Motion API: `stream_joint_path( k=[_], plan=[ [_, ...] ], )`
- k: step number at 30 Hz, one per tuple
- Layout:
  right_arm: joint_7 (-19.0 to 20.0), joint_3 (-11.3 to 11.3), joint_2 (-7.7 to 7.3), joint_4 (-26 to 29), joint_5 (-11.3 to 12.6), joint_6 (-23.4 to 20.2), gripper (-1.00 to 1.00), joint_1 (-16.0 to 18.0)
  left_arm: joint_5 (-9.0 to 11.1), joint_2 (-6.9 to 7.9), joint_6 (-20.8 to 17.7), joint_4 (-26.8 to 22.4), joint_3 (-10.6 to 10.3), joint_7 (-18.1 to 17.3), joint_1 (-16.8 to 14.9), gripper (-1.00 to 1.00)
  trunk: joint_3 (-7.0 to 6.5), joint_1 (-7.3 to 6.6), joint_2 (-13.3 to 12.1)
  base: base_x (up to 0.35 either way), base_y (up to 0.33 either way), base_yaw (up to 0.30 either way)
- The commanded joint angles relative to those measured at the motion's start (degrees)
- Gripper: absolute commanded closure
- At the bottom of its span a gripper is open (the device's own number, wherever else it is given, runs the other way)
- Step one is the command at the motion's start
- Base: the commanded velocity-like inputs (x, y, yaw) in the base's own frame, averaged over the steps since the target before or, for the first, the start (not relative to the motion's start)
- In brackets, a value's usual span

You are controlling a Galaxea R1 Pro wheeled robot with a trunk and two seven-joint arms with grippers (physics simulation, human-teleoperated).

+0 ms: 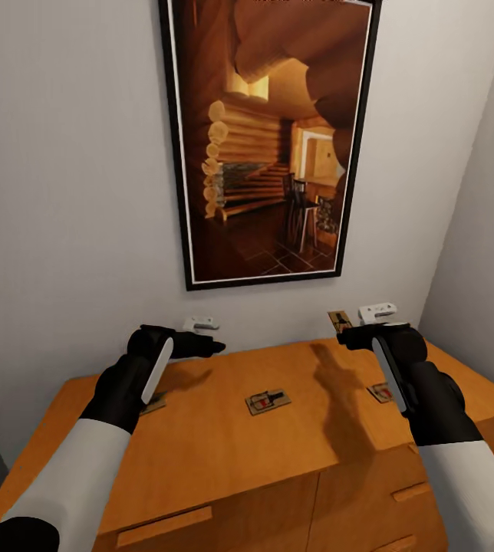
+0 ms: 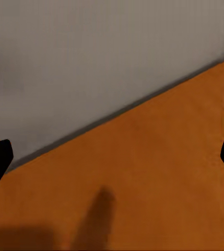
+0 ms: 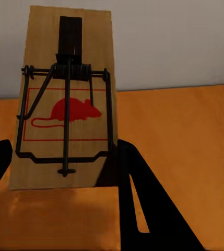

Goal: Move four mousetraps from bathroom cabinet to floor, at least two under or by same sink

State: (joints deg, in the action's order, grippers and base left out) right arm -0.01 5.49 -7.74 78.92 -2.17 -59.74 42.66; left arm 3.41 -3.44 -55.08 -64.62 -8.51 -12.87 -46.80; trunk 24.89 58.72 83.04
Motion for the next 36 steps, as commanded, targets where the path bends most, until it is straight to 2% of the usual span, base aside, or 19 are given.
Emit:
stream_joint_path(
  k=[1,5,6,10,11,14,15,19,21,31,36],
  plan=[
    [0.0,0.1,-0.06,0.0,-0.2,-0.3,1.00,0.1,0.2,0.06,-0.3,0.0,0.0,-1.1,0.0,-1.00,0.02,0.00,0.0,0.022,0.003,-0.209],
    [-0.1,0.1,-0.08,0.0,-0.2,-0.3,1.00,0.1,-0.3,0.63,-0.2,0.2,-0.2,-8.3,0.0,-1.00,-0.17,0.00,0.0,0.011,0.002,-0.204],
    [-0.1,0.1,-0.08,0.0,-0.2,-0.3,1.00,0.1,-0.6,1.03,-0.1,0.4,-0.3,-11.3,0.0,-1.00,-0.21,0.00,0.0,0.005,0.001,-0.200],
    [-0.1,0.1,-0.08,0.0,-0.2,-0.3,1.00,0.1,-1.0,2.09,0.0,0.5,-1.9,-16.3,0.0,-1.00,-0.41,0.00,0.0,0.003,0.000,-0.199],
    [-0.1,0.1,-0.08,0.0,-0.2,-0.3,1.00,0.1,-1.2,2.80,0.0,0.6,-3.6,-18.3,0.0,-1.00,-0.45,0.00,0.0,0.001,0.000,-0.197],
    [-0.1,0.1,-0.08,0.0,-0.2,-0.3,1.00,0.1,-1.3,3.91,0.0,0.6,-7.0,-20.5,0.0,-1.00,-0.60,0.00,0.0,0.001,0.000,-0.194],
    [-0.1,0.1,-0.08,0.0,-0.2,-0.3,1.00,0.1,-1.3,4.68,0.0,0.6,-9.3,-21.4,0.0,-1.00,-0.64,0.00,0.0,0.000,0.000,-0.180],
    [-0.1,0.1,-0.08,0.0,-0.2,-0.3,1.00,0.1,-1.3,6.36,0.1,0.6,-12.9,-22.5,0.0,-1.00,-0.80,0.00,0.0,0.000,0.000,-0.147],
    [-0.1,0.1,-0.08,0.0,-0.2,-0.3,1.00,0.1,-1.2,7.24,0.1,0.6,-14.1,-22.9,0.0,-1.00,-0.83,0.00,0.0,0.000,0.000,-0.054],
    [-0.1,0.0,-0.08,-0.1,-0.2,-0.3,1.00,0.1,-1.0,8.99,0.0,0.7,-15.0,-23.2,0.0,-1.00,-0.86,0.00,0.0,0.000,0.000,-0.011],
    [-0.1,0.0,-0.08,-0.1,-0.1,-0.3,1.00,0.1,-1.2,9.07,-0.2,0.6,-15.1,-23.1,0.0,-1.00,-0.86,0.00,0.0,0.000,0.000,0.000]
  ],
)
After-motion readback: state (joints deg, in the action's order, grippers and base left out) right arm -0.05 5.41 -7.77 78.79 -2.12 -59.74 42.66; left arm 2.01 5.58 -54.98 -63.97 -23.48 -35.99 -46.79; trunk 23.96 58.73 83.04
